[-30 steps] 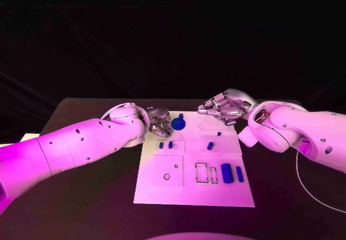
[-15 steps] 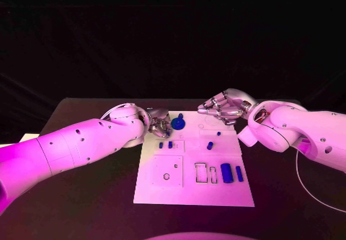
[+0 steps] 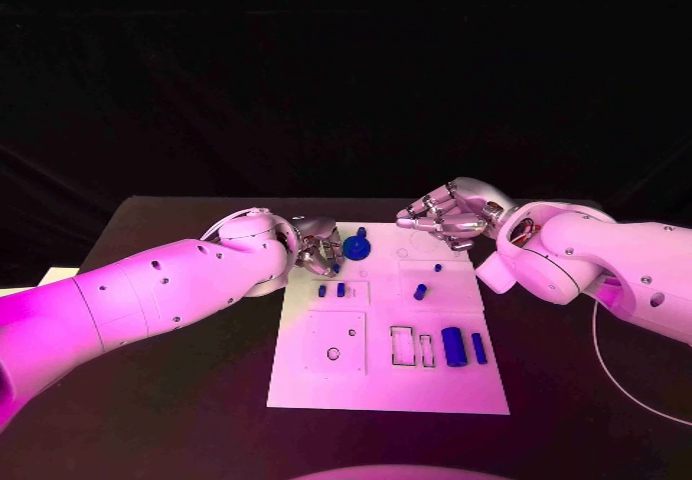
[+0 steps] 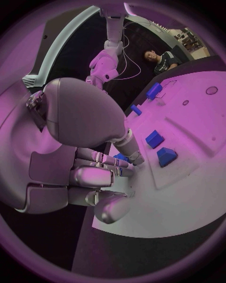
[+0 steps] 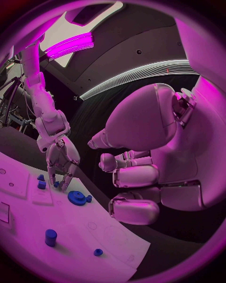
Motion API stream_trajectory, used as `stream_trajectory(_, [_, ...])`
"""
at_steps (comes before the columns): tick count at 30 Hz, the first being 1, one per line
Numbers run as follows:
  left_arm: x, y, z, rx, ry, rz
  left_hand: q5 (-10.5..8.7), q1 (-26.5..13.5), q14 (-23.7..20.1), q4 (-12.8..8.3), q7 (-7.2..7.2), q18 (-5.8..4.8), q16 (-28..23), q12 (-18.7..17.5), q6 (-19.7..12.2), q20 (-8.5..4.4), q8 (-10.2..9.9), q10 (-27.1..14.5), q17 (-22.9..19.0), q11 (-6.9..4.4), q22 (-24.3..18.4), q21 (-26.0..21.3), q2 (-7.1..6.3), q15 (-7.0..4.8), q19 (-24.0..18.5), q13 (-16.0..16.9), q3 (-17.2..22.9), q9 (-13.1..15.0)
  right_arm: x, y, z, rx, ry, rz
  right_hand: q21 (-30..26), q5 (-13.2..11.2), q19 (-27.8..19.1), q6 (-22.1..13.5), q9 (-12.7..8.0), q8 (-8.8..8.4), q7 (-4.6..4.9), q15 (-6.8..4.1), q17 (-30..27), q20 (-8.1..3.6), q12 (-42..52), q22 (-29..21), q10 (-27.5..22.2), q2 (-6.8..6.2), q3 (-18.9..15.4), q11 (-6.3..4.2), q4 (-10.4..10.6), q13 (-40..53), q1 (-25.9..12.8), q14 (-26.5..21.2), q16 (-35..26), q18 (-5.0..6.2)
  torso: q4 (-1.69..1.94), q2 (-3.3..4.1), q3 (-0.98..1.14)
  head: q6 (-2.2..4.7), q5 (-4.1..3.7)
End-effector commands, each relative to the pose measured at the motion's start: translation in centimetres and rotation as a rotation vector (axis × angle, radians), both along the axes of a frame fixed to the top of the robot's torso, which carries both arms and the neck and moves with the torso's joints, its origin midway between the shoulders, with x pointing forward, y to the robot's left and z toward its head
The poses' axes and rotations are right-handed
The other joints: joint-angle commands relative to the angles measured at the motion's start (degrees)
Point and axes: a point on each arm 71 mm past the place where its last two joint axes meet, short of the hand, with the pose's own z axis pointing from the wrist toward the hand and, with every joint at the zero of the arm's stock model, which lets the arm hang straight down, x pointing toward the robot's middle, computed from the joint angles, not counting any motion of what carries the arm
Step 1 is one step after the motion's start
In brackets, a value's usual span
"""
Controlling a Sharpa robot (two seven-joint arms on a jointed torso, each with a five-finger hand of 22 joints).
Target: Assemble the parts on the task board
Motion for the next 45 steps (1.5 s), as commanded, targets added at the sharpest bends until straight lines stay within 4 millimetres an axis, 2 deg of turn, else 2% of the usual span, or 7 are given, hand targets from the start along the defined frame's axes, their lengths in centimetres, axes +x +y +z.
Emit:
stream_trajectory(1, [0.0, 0.0, 0.2, -0.013, -0.019, -0.003, 0.12, -0.34, -0.39, 0.03, -0.02, 0.35, -0.36, -0.1, -0.54, 0.03, -0.06, -0.74, -0.15, 0.05, -0.2, -0.41, -0.41, 0.1, -0.6, -0.09, -0.48, 0.1, 0.0, 0.0, 0.0, -0.005, -0.004, 0.012, -0.3, 0.29, -0.38, 0.05, 0.05, 0.37, -0.13, -0.08, -0.07, -0.16, 0.07, -0.06, -0.46, 0.35, -0.42, -0.03, 0.03, -0.09, 0.15, 2.37, -0.37, 0.59, -0.03, 0.02, 0.0, -0.03, 0.01])
stream_trajectory(12, [-0.5, 2.2, 0.9, -0.045, -0.008, 0.027, 0.14, 0.19, -1.52, -0.53, 0.0, 1.44, -2.04, -0.06, -1.97, 0.32, 0.13, -3.74, -3.58, 0.41, -3.87, -6.33, -0.85, 0.33, -2.36, -0.28, -1.45, 0.23, 1.5, -2.3, -0.7, -0.208, -0.071, 0.016, -3.89, -0.26, -3.28, -0.6, 0.05, 0.32, 0.57, 0.18, -6.43, -0.08, -20.66, -5.24, -11.05, 1.28, 0.79, 0.52, -2.7, -17.37, 7.57, 0.9, -6.47, 1.67, -0.04, 0.02, 0.03, 0.18, -0.17])
stream_trajectory(16, [-0.5, 4.1, 2.0, -0.266, 0.038, 0.085, 0.19, 0.52, -3.84, -0.44, 0.66, 2.5, -5.33, 0.81, -0.56, 0.51, 0.85, -3.17, -8.97, 0.7, -7.89, -12.79, -0.04, 0.52, -4.62, -0.07, -1.61, 0.55, 1.9, -3.1, -0.7, -0.369, -0.154, 0.038, -3.91, -1.36, -2.81, 0.87, 0.11, 0.69, 0.62, 0.55, -8.32, 0.17, -29.82, -5.12, -13.07, 0.67, 3.29, 1.1, -4.62, -26.06, 12.11, 0.98, -8.11, 1.59, 0.0, -0.02, 0.04, 0.25, -0.23])
stream_trajectory(20, [-0.3, 5.7, 3.3, -0.618, 0.077, 0.16, 0.25, 1.26, -5.45, -0.4, 1.05, 1.83, -7.55, 3.23, 1.36, 0.4, 1.73, 0.71, -12.42, 0.32, -5.47, -9.11, 1.41, 0.33, -3.39, 0.67, -1.01, 0.84, 1.9, -3.2, -0.9, -0.613, -0.291, 0.082, -4.04, -2.2, -2.57, 2.58, 0.0, 0.54, 0.22, 0.71, -9.05, 0.4, -36.71, -5.13, -10.39, -0.61, 6.0, 1.2, -4.98, -35.59, 13.6, 1.14, -8.69, 1.61, 0.1, -0.05, 0.1, 0.5, -0.5])
stream_trajectory(25, [-0.6, 7.1, 3.8, -1.017, 0.182, 0.293, 0.43, 0.6, -12.26, 0.45, 1.32, 4.23, -16.28, 3.59, 1.94, 0.56, 1.79, 0.06, -24.8, 0.56, -14.11, -23.66, 2.12, 0.6, -9.85, 0.38, -1.29, 0.67, 1.6, -2.7, -1.7, -0.82, -0.39, 0.122, -4.22, -3.41, -2.49, 3.63, -0.07, 0.15, -0.39, 0.58, -9.67, 0.35, -39.98, -5.26, -8.69, -2.05, 8.37, 0.9, -4.89, -41.64, 13.88, 1.19, -9.15, 1.65, -0.05, 0.05, -0.11, 0.92, -1.51])
stream_trajectory(33, [-2.1, 7.4, 3.3, -1.307, 0.356, 0.372, 0.56, -0.28, -12.72, 1.39, 0.98, 4.53, -17.27, 4.74, 2.89, 0.6, 2.31, 0.92, -26.13, 0.22, -15.42, -25.84, 2.74, 0.44, -10.76, 0.6, -2.56, 0.77, 1.4, -1.8, -3.2, -0.989, -0.448, 0.15, -4.67, -5.47, -2.65, 4.34, -0.05, -0.05, -0.96, -0.26, -10.47, -0.25, -42.45, -5.76, -8.62, -3.23, 10.57, 0.73, -4.21, -46.34, 13.34, 1.22, -9.79, 1.7, 0.12, 0.04, -0.16, 1.07, -2.8])
stream_trajectory(45, [-2.6, 8.3, 3.2, -1.356, 0.372, 0.398, 0.58, 0.05, -12.8, 1.18, 0.82, 4.69, -17.47, 5.13, 3.11, 0.5, 2.5, 1.13, -26.47, 0.06, -16.02, -26.79, 2.77, 0.31, -11.0, 0.68, -2.93, 0.79, 0.9, -1.0, -4.7, -1.047, -0.397, 0.234, -5.51, -6.29, -3.12, 4.65, -0.04, -0.11, -1.2, -0.58, -11.45, -0.58, -43.77, -6.76, -8.87, -4.67, 11.82, 0.72, -3.25, -49.8, 11.95, 1.19, -10.66, 1.88, 0.2, 0.02, -0.21, 0.81, -2.85])
